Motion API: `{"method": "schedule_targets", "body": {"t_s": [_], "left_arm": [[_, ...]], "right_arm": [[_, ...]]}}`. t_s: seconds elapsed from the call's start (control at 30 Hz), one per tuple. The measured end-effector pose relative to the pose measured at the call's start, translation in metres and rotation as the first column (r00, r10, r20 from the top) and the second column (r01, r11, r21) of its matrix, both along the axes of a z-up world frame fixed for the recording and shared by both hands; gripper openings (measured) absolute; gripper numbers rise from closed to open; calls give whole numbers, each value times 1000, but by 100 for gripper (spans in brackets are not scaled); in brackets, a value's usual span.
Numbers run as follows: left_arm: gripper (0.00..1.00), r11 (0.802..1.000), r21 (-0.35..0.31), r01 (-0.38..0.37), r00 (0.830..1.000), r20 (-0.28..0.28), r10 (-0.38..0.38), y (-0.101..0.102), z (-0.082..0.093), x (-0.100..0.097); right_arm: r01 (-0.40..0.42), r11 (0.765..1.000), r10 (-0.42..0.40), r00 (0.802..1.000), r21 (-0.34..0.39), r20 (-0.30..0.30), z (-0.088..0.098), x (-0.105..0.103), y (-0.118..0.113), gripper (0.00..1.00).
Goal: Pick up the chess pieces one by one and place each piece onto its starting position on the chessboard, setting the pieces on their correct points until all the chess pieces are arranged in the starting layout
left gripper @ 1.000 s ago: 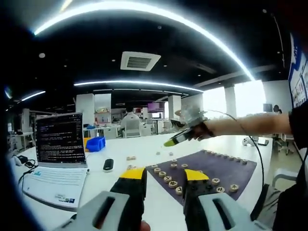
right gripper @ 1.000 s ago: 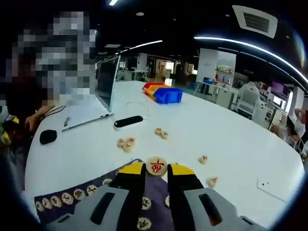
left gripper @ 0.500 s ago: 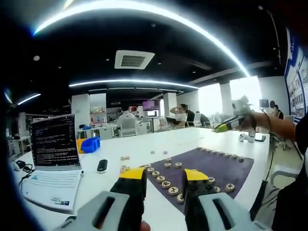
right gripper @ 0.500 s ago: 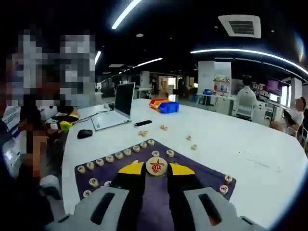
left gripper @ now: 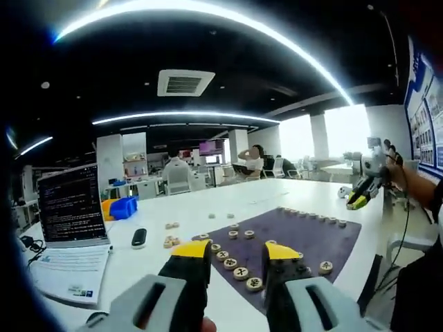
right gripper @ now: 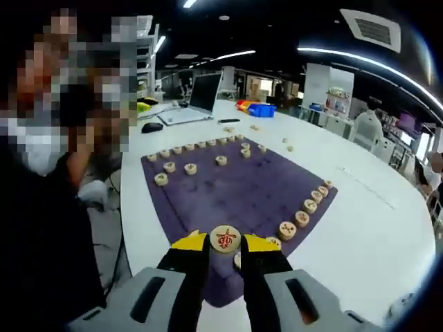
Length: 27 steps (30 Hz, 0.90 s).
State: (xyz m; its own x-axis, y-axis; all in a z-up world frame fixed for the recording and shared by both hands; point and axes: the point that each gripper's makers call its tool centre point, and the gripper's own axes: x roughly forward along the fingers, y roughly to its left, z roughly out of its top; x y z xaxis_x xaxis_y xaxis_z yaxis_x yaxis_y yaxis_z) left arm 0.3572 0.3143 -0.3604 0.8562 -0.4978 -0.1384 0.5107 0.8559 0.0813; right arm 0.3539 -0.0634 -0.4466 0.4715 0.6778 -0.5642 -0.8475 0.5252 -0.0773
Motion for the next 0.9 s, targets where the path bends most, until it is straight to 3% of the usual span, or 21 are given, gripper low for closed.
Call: {"method": "schedule_targets", "body": {"t_s": [0.23,0.33,0.47,0.9], "left_arm": [[31,999,17,50,999,-6,-50,-11,-2,-6],[31,998,22,63,998,-8,-63,-14,-3,-7],[31,997,28,72,997,-7,-72,-16,-3,-9],[31,997,28,70,998,-4,-70,-16,-2,-8]], "right_arm": [[-21,996,18,999,-88,-36,-27,-12,-8,20],[12,989,-19,999,-144,-50,-39,-7,-18,20],[11,992,-22,996,-126,-89,-47,-11,-16,20],[2,991,-6,999,-134,-32,-47,-9,-17,20]]}}
